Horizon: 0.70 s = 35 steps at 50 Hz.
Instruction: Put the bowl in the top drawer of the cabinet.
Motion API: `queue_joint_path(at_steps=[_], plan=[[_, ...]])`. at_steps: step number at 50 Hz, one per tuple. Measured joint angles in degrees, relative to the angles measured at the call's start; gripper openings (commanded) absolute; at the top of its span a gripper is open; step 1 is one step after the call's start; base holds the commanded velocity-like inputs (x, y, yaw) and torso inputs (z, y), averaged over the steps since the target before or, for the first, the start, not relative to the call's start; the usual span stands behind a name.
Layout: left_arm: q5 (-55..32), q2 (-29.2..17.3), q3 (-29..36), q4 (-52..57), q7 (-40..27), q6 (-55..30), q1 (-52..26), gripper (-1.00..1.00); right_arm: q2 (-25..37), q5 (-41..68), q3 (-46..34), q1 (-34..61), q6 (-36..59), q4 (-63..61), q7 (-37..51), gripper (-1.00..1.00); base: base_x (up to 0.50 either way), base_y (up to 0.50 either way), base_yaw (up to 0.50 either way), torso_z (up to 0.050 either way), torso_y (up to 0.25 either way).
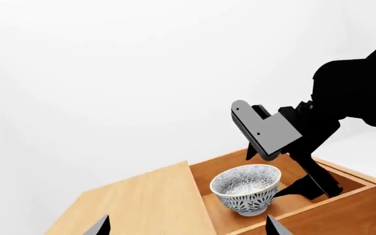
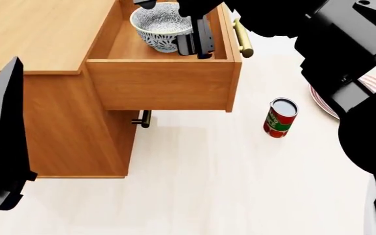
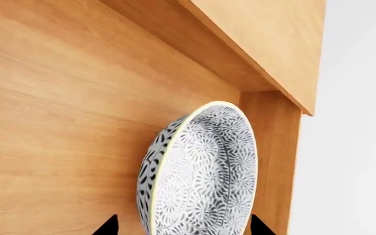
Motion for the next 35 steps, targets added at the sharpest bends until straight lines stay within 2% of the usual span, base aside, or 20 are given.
queue_joint_path(at_steps=[27, 35], plan=[[-0.4, 1.0, -0.8, 0.0, -0.3, -0.8, -0.4, 1.0, 0.0, 0.0, 0.0, 0.1, 0.0, 0.0, 0.0, 1.0, 0.0, 0.0, 0.0, 0.0, 0.249], [-0.4, 1.3, -1.3, 0.0, -0.5, -0.9, -0.3, 1.0, 0.0, 1.5, 0.2, 3.3, 0.6, 0.3, 0.5, 1.0, 0.0, 0.0, 0.0, 0.0, 0.25]])
